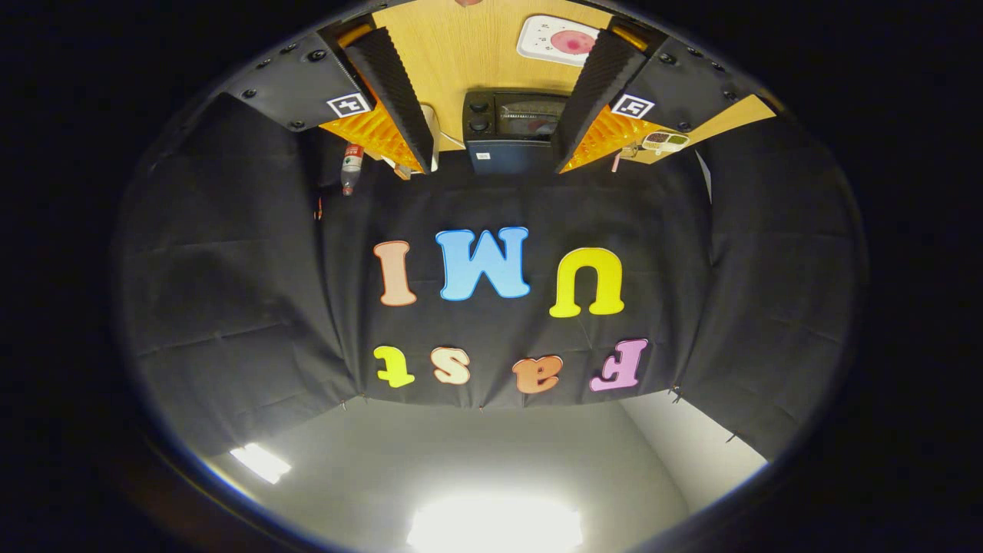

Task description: Open the toaster oven, put the food inside, and close the toaster oven door.

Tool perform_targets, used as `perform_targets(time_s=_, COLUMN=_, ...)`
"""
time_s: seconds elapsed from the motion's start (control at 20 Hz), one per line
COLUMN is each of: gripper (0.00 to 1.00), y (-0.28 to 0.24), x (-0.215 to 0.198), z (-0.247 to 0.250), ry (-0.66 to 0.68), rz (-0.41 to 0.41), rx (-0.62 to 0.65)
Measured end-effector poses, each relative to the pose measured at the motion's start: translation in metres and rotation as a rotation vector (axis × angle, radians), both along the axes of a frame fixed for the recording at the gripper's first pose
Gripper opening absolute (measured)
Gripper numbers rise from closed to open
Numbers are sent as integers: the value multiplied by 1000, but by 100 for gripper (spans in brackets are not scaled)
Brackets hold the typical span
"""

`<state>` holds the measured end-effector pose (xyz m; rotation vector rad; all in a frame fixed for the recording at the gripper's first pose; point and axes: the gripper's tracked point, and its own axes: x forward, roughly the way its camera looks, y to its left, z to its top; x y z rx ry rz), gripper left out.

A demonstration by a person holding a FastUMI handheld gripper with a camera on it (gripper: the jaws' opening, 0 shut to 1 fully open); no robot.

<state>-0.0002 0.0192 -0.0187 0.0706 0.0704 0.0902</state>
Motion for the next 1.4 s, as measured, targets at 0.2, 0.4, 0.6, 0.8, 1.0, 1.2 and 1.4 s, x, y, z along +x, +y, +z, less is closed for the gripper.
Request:
perform_targets(time_s=0.2, gripper=98, y=10, x=-1, z=-1, ry=3, rz=18, rx=-1)
perform_targets(time_s=0.4, gripper=97, y=22, x=7, z=-2, ry=12, rz=23, rx=0)
perform_targets(time_s=0.6, gripper=97, y=42, x=36, z=-6, ry=19, rz=37, rx=16)
perform_targets(time_s=0.8, gripper=98, y=68, x=77, z=-14, ry=24, rz=57, rx=40)
perform_targets(time_s=1.0, gripper=98, y=99, x=122, z=-40, ry=51, rz=102, rx=21)
perform_targets(time_s=1.2, gripper=98, y=130, x=164, z=-78, ry=102, rz=143, rx=7)
perform_targets(time_s=1.4, gripper=98, y=152, x=197, z=-117, ry=158, rz=154, rx=-20)
